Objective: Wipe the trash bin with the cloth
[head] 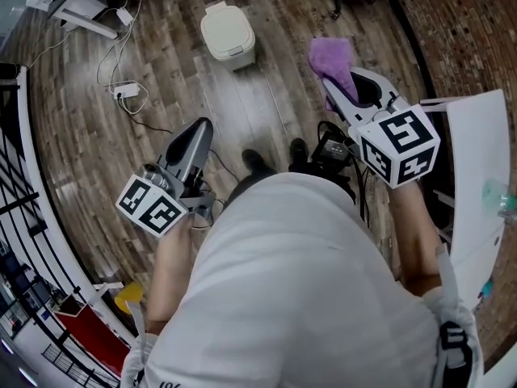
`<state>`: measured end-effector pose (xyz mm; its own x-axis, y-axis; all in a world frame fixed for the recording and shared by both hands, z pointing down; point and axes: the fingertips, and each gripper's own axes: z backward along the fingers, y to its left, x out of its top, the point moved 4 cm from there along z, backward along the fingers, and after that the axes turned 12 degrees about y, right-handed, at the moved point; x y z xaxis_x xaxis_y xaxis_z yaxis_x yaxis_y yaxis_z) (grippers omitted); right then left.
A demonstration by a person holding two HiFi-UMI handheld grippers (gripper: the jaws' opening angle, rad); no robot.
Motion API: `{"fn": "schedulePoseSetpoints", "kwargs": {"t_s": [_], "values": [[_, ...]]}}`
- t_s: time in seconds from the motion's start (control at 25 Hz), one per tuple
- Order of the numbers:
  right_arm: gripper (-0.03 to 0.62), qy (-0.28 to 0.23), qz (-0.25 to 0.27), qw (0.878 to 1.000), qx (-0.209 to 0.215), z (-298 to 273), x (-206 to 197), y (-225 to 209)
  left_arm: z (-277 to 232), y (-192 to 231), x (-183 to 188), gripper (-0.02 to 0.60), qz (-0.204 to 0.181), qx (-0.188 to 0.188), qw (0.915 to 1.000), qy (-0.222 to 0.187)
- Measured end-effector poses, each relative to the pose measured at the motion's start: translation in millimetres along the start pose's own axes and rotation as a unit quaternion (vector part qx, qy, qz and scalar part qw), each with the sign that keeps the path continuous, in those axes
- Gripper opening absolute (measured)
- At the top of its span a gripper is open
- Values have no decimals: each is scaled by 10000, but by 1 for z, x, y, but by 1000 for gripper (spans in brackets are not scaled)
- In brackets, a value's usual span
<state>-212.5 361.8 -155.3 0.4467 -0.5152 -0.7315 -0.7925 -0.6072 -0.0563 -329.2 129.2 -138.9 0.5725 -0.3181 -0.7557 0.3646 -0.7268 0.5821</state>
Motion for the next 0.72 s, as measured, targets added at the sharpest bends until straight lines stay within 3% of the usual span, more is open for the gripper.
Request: {"fn": "schedulePoseSetpoints", "kwargs": {"t_s": [0.36, 0.72], "values": [[87, -181, 190, 9993, 272, 8, 6, -12, -35, -28, 5, 5, -113, -56, 9999, 45], [86, -295, 380, 9983, 317, -2, 25, -18, -39, -26, 12, 5, -95, 82, 9999, -10]]}}
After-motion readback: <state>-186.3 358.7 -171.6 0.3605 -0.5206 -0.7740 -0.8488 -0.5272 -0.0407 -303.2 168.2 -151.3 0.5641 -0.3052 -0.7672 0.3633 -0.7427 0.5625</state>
